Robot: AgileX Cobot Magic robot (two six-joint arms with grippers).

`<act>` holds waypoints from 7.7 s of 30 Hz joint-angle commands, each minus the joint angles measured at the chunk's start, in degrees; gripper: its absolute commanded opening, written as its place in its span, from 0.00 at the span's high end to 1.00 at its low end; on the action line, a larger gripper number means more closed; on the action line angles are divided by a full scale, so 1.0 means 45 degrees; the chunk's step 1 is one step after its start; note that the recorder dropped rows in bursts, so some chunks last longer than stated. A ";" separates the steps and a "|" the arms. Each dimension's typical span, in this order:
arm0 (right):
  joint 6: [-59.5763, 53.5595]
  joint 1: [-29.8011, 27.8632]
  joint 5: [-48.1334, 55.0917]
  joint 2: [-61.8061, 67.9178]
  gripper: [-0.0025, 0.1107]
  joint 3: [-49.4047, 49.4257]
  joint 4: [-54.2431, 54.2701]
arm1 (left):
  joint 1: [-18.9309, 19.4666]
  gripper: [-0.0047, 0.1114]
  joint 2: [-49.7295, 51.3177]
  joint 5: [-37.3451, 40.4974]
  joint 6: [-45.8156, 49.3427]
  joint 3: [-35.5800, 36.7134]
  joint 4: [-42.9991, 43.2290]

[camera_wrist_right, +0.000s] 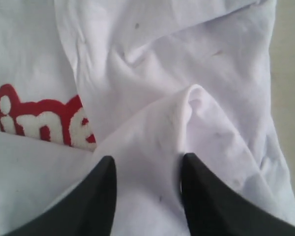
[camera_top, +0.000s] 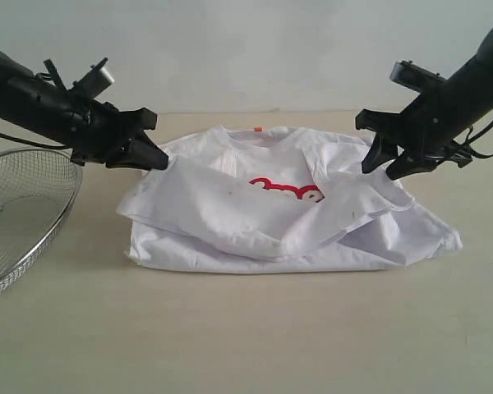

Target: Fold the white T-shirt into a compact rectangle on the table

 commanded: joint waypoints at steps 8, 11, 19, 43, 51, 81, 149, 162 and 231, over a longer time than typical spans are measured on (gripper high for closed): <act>0.0342 -0.0014 0.1104 -0.0902 0.64 -0.0054 -0.0311 | 0.0066 0.92 -0.0053 0.0675 -0.0326 -0.0035 0.0131; 0.0808 -0.0014 0.1023 -0.0985 0.64 -0.0054 -0.0825 | 0.0066 0.92 -0.0053 0.0537 -0.0286 -0.0035 0.0226; 0.1278 -0.0014 0.0504 -0.0983 0.64 -0.0054 -0.2394 | 0.0066 0.92 -0.0053 0.0807 -0.0286 -0.0035 0.0259; -0.0034 -0.0014 0.0667 0.0198 0.65 -0.0054 -0.1542 | 0.0066 0.92 -0.0053 0.0890 -0.0556 -0.0035 0.0262; 0.0203 -0.0014 0.1097 0.0198 0.94 -0.0054 -0.1518 | 0.0066 0.92 -0.0053 0.0943 -0.0527 -0.0035 0.0262; 0.1536 -0.0780 -0.1731 -0.0529 0.98 -0.0054 -0.0115 | 0.0463 0.92 -0.0053 0.0020 -0.0872 -0.1221 -0.0059; -0.0868 -0.1222 -0.1990 -0.0911 0.98 -0.0054 0.1816 | 0.0470 0.92 -0.0053 -0.0707 -0.1040 -0.1606 -0.0237; -0.0539 -0.1384 -0.3012 -0.1031 0.98 -0.0054 0.1842 | 0.0470 0.92 -0.0053 -0.0845 -0.1040 -0.1606 -0.0263; -0.0156 0.4293 -0.5959 -0.3925 0.98 0.6695 0.0417 | 0.0885 0.92 -0.6498 0.0105 0.1102 1.0043 -0.1928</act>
